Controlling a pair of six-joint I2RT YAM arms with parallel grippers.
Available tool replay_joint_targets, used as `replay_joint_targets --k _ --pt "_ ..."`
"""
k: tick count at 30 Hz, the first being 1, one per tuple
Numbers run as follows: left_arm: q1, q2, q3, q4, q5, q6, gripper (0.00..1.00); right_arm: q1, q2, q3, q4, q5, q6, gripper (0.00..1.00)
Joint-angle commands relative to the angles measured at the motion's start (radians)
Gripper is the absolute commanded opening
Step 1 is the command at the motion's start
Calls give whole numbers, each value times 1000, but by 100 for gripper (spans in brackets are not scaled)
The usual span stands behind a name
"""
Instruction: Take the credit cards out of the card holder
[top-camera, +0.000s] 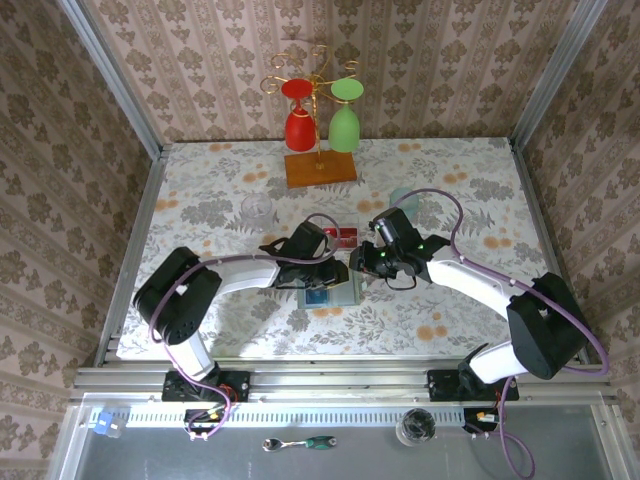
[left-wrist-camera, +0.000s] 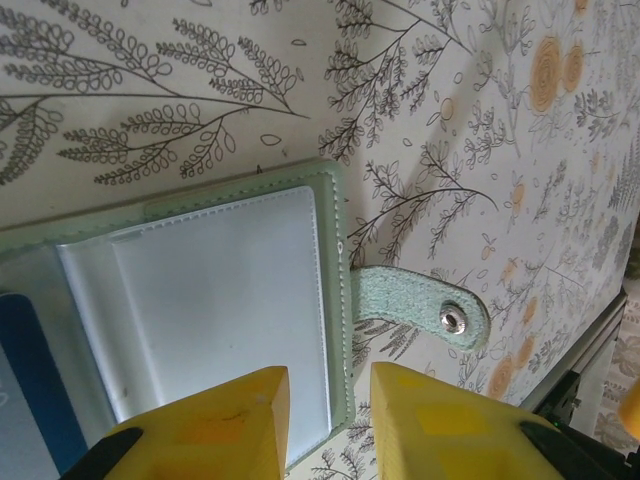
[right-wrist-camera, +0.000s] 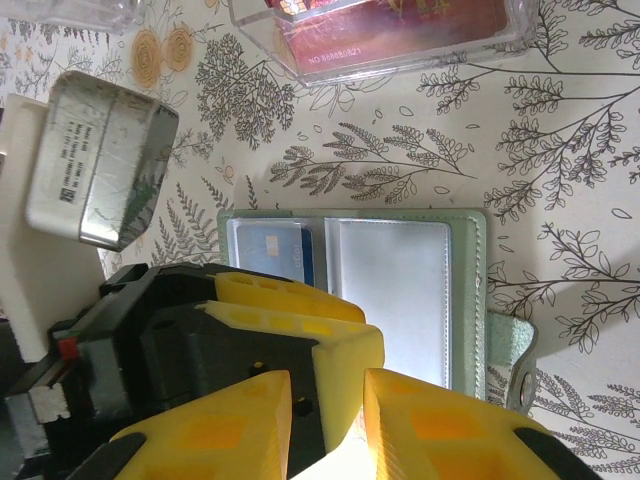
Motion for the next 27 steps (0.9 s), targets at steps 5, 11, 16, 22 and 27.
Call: replay_joint_targets --k 5,11,16,22,27 --pt "-8 -20 3 -3 -20 -14 28 -6 2 -13 2 -31 -13 26" --pt "13 -75 -33 -15 -33 -5 28 -6 27 -15 28 -62 -5 26" --pt "54 -138 -79 -31 -35 9 28 0 52 -11 49 -75 9 27" --pt "127 -216 -146 -54 -19 34 27 22 97 1 65 -82 24 27" --pt "191 -267 -208 -61 7 51 26 53 152 31 79 -82 35 26"
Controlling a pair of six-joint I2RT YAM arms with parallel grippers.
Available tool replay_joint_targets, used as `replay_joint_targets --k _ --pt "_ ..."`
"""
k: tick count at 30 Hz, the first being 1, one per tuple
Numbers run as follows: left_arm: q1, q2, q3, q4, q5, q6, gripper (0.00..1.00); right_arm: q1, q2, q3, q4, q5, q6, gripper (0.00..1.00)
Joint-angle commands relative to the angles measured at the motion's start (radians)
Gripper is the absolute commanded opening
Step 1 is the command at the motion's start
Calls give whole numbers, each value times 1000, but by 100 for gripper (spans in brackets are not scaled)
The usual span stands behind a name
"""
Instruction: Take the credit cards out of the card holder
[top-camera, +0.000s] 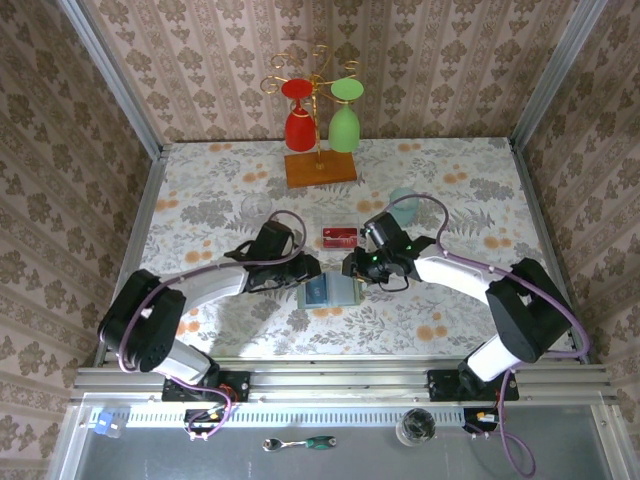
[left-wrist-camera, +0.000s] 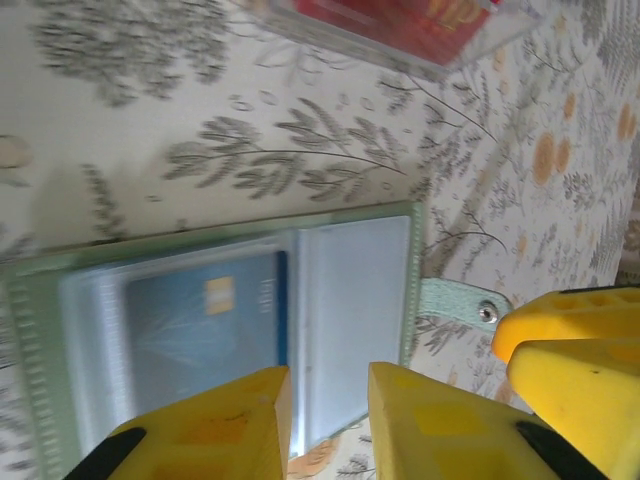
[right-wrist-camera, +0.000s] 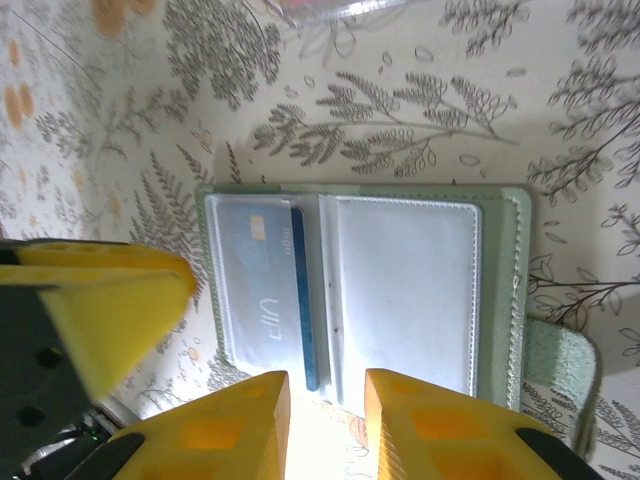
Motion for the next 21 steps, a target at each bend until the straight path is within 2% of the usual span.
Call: replay_joint_targets --k 1,7,21 --pt "33 -39 -40 -29 31 38 26 23 39 36 24 -21 26 27" --pt "71 -43 -81 -24 69 59 18 60 92 74 26 -12 34 26" --pt "82 -36 -130 3 91 79 5 98 157 122 16 -8 41 26"
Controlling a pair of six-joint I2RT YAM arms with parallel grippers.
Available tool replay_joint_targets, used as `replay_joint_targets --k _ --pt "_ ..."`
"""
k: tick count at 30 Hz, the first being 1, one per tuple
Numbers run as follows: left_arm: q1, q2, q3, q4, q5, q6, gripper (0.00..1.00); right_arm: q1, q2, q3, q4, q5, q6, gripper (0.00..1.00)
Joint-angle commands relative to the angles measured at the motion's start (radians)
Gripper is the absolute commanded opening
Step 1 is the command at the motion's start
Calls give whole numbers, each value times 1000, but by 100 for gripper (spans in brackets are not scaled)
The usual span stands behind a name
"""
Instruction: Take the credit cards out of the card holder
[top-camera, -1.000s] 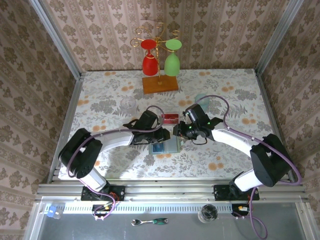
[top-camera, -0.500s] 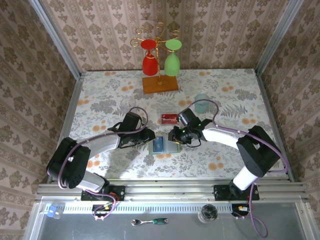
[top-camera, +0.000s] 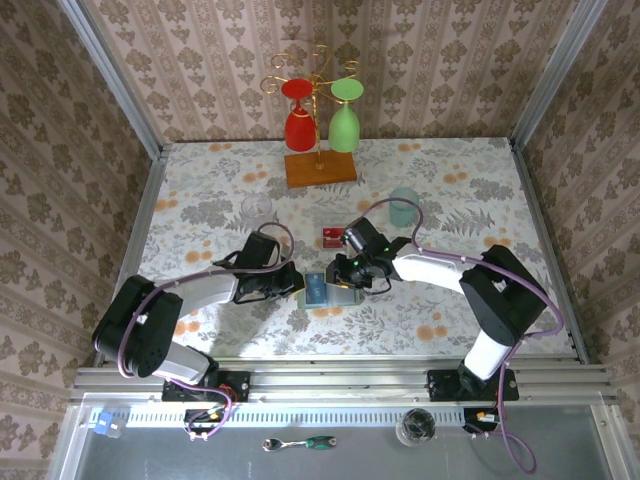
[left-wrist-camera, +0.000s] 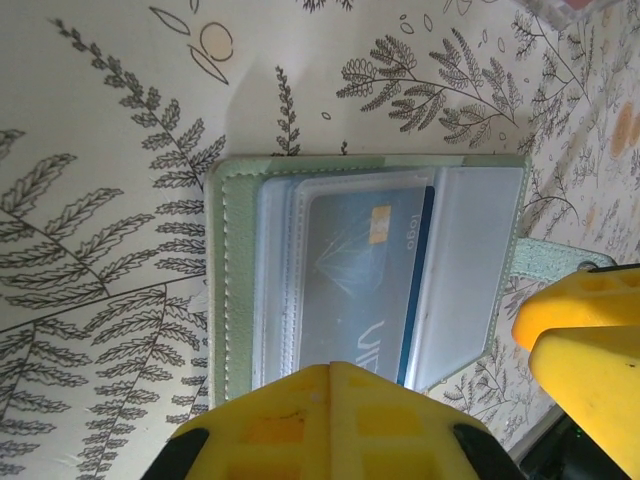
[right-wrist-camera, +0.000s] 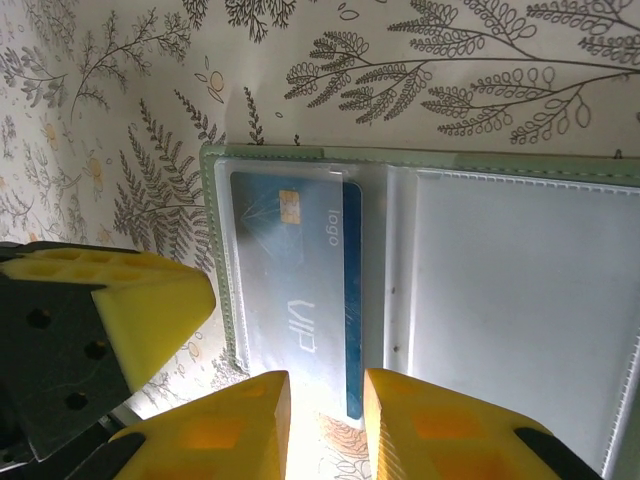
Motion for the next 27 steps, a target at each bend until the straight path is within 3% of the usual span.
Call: replay_joint_targets --k 1,27 --pt "12 -9 -16 5 25 28 4 11 27 38 -7 0 16 26" --pt "28 41 12 0 64 55 2 28 88 71 6 -6 26 26"
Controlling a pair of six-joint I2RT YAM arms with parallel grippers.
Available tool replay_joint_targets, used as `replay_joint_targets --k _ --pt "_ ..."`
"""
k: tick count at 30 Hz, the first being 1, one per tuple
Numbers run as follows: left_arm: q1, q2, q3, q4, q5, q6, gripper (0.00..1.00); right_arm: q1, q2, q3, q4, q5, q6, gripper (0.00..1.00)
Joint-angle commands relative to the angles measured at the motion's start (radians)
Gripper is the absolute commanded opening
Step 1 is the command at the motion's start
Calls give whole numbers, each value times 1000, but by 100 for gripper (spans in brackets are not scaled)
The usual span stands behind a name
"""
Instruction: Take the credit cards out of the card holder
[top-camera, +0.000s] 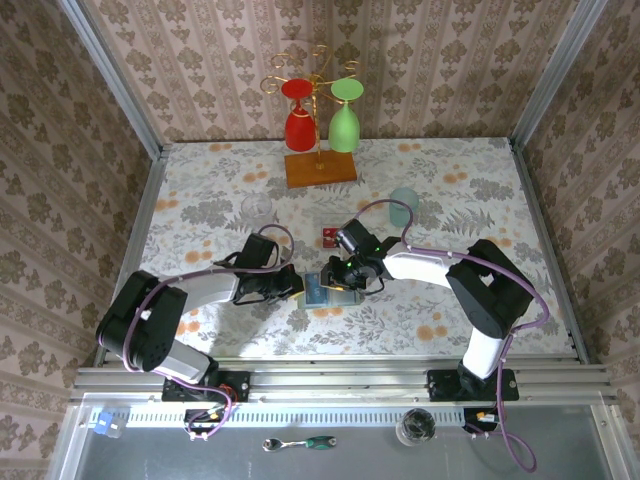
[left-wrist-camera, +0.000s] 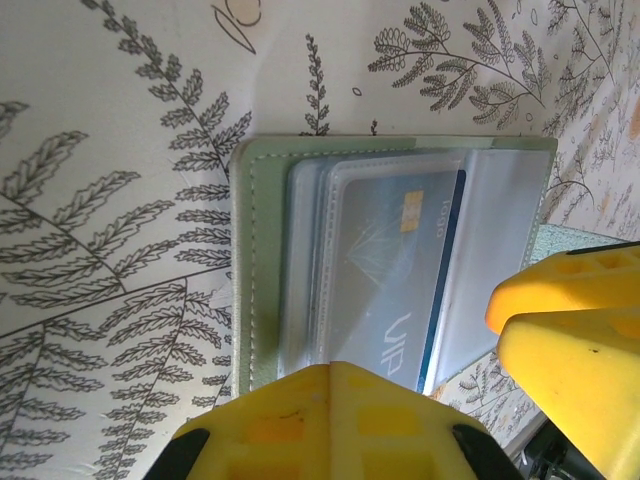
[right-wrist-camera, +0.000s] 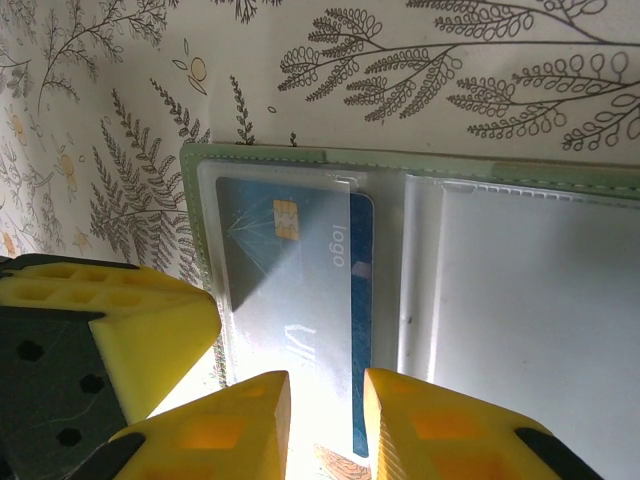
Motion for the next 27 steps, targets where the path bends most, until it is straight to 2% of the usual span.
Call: replay_joint_targets --k 1,27 --pt "10 4 20 -12 17 30 2 7 18 33 6 -5 18 26" --pt "22 53 29 -48 11 44 0 8 69 57 9 -37 9 26"
